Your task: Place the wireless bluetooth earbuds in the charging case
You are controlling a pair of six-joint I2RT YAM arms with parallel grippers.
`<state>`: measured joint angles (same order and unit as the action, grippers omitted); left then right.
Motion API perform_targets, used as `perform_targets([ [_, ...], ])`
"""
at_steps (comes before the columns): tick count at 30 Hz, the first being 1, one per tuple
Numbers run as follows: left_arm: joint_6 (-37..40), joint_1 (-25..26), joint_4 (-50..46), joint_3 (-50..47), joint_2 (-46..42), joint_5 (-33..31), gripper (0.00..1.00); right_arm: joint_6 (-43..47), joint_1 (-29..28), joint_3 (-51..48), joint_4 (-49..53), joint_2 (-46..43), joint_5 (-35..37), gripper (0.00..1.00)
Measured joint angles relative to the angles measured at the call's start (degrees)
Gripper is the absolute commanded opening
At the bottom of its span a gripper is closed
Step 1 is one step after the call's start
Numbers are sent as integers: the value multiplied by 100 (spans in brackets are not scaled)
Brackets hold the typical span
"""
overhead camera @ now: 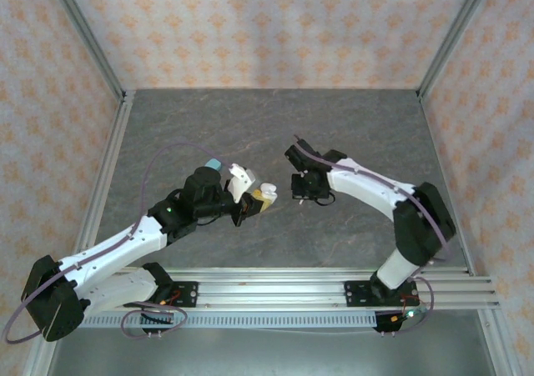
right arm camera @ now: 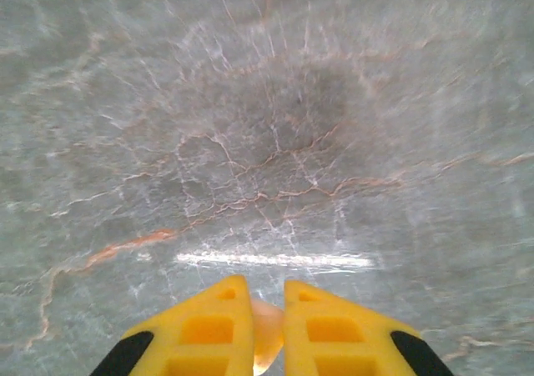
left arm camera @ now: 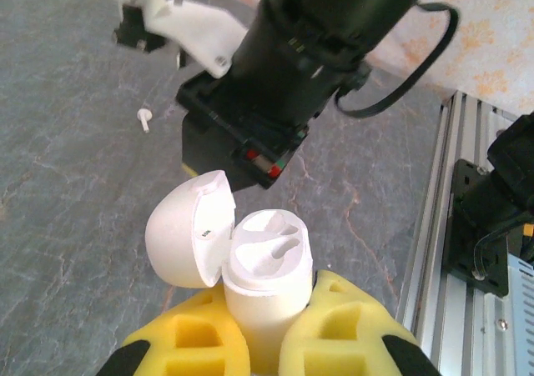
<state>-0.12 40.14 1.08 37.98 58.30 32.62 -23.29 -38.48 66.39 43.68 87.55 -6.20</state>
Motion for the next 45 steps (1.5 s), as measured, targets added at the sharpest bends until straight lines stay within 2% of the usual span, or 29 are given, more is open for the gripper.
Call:
perform_targets([
  [10, -153, 0, 741, -136, -138, 166, 0, 870, 0, 57, 42, -2326, 153, 8],
  [17, -157, 76, 820, 35, -125, 310, 0, 1314, 0, 267, -221, -3195, -479, 9],
  [23, -201, 116, 870, 254, -90, 404, 0, 1552, -68, 492, -588, -3241, -1193, 10],
  [26, -229, 149, 863, 334, -57, 448, 0, 1751, -376, 498, -710, -3209, -1338, 11],
  [34, -291, 151, 861, 516, -39, 450, 0, 2350, -1117, 595, -826, -2817, -1335, 12],
  [45, -304, 216, 857, 520, 7, 452, 0, 2618, -1202, 595, -1121, -2688, -1097, 12],
])
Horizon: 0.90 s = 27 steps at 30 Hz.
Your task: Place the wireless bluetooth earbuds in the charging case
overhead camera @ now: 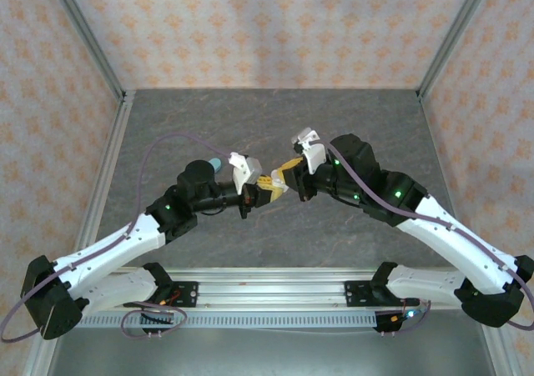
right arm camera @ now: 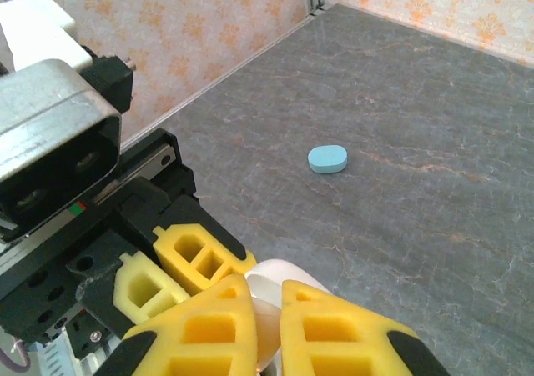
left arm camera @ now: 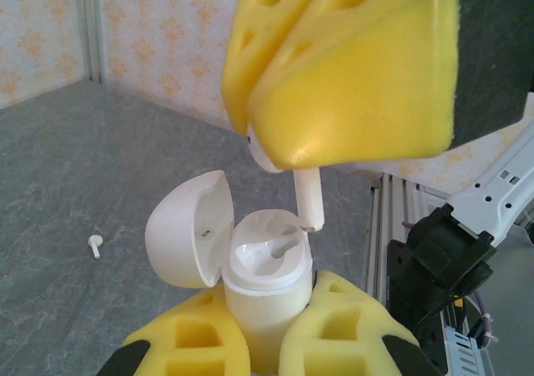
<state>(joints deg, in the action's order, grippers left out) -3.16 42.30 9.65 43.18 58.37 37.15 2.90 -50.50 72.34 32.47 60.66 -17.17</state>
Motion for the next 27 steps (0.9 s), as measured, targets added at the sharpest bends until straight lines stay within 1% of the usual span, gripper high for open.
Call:
perform_targets([
  [7, 0, 0, 0, 11, 9, 0, 0, 157, -24, 0, -197, 0, 9, 12],
  [27, -2, 9, -140, 20, -4, 0, 0, 490, -24, -271, -304, 0, -94, 12],
])
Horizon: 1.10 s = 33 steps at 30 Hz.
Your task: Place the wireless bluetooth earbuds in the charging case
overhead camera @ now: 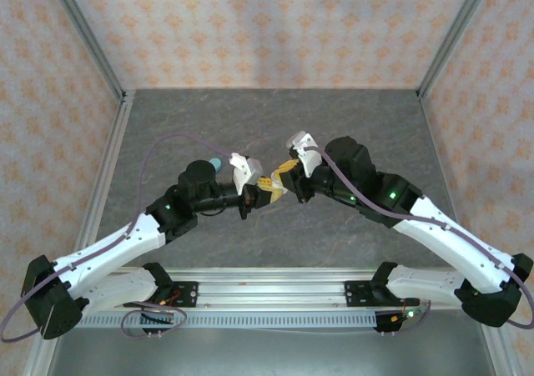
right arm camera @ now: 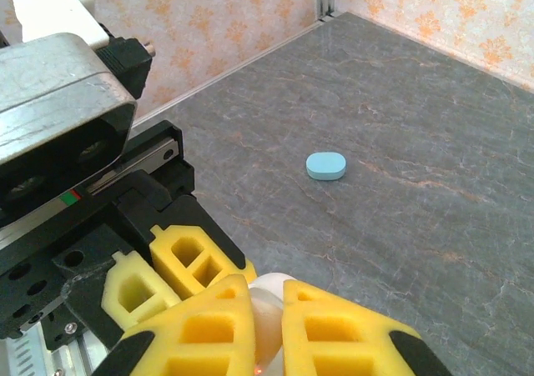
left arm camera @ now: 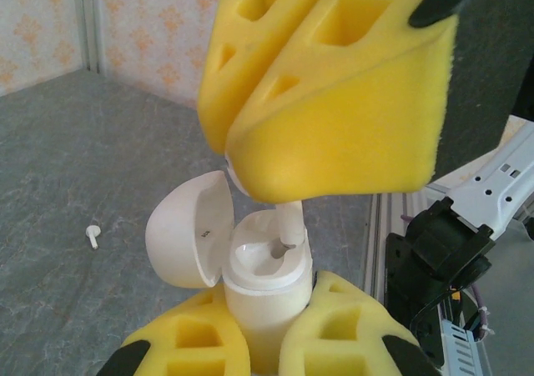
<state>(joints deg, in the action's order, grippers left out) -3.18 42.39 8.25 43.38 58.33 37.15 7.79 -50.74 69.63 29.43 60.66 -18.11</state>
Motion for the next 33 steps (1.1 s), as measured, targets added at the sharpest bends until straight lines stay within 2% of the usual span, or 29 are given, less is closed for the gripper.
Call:
perform_targets([
  [19, -33, 2, -4, 0, -168, 2, 0, -37, -2, -42, -7, 4, -382, 15],
  [28, -42, 28, -7, 0, -173, -9, 0, -168, -11, -42, -4, 26, -520, 29],
  [33, -42, 28, -7, 0, -173, -13, 0, -289, -13, -42, 0, 26, -599, 41],
])
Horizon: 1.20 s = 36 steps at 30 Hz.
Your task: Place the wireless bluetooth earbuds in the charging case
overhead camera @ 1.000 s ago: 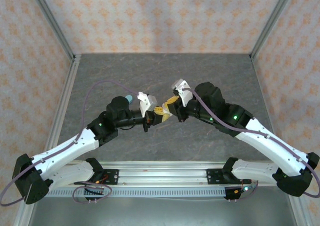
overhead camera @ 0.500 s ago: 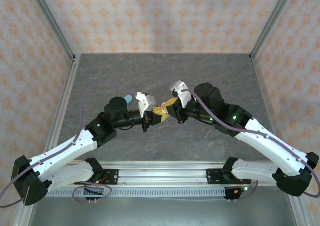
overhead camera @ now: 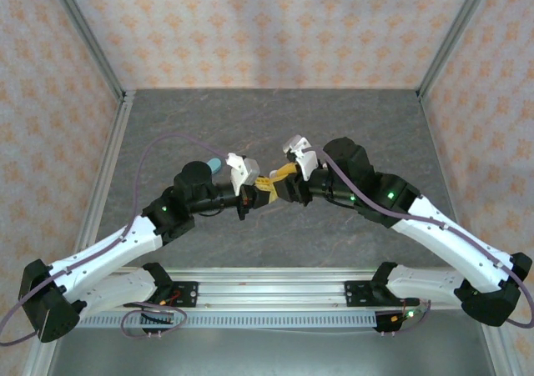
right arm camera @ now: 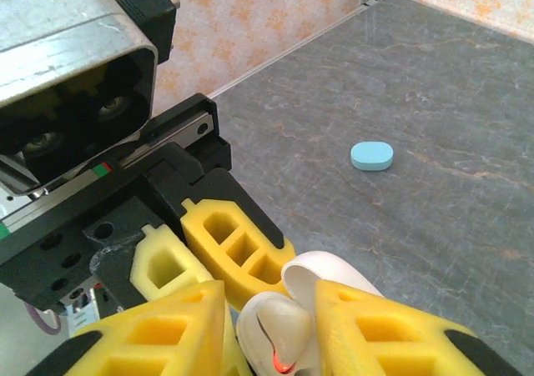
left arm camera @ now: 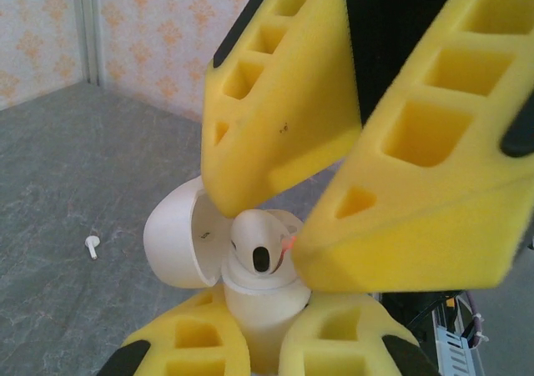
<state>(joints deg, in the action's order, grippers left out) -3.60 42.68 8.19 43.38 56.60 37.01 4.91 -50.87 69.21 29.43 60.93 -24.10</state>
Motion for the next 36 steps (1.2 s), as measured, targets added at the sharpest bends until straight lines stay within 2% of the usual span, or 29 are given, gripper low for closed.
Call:
perform_targets([
  [2, 0, 0, -2, 0, 0, -15, 0, -44, -15, 15, 9, 2, -24, 46],
  [9, 0, 0, -2, 0, 0, -39, 0, -273, -33, 293, 122, 111, -13, 53],
  [23, 0, 9, -2, 0, -120, -146, 0, -946, 20, 1246, 835, 407, 505, 53],
  [28, 0, 9, -20, -15, -214, -227, 0, -1180, 389, 1272, 1211, 533, 702, 53],
  [36, 7, 11, -345, -278, -459, -704, 0, -1799, 1729, 1130, 1725, 1338, 892, 50],
])
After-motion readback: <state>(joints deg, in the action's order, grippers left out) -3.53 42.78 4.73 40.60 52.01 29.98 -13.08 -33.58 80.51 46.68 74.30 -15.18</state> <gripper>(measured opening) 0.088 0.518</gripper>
